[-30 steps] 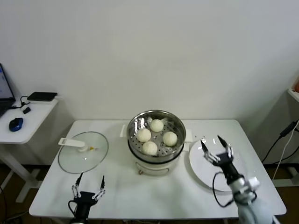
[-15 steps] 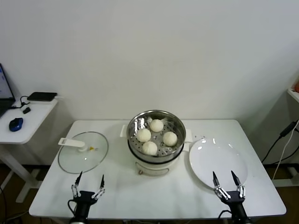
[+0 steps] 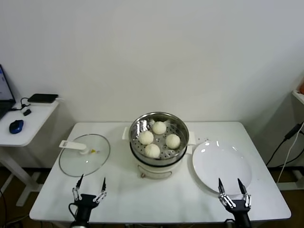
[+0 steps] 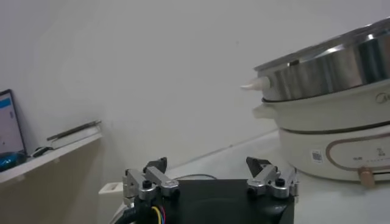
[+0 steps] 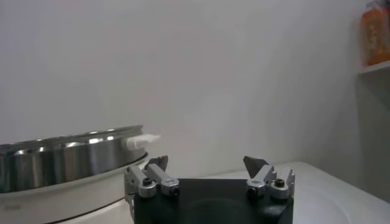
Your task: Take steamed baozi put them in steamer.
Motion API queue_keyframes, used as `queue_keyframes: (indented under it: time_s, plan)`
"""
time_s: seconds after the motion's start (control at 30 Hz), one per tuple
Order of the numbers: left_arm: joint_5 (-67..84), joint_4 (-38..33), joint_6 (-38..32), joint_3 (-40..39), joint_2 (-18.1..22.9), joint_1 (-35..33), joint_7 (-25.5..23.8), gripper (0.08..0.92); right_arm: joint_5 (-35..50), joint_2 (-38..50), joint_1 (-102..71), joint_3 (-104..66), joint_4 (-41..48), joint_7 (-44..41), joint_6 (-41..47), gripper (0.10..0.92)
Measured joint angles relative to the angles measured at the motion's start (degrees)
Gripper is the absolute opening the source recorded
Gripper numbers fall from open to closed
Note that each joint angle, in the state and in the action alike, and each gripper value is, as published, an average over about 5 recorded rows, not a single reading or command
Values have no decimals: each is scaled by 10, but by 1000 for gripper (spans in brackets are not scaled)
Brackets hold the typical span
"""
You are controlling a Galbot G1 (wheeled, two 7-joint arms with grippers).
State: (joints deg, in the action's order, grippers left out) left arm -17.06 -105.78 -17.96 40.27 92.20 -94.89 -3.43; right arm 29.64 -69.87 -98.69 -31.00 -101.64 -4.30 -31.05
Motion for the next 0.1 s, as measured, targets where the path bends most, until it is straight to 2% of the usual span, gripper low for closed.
queue_keyframes:
  time_s: [0.1]
  plan:
    - [0,0,0,0,0,0,0,823,0,-1,0,0,0,0,-1,823]
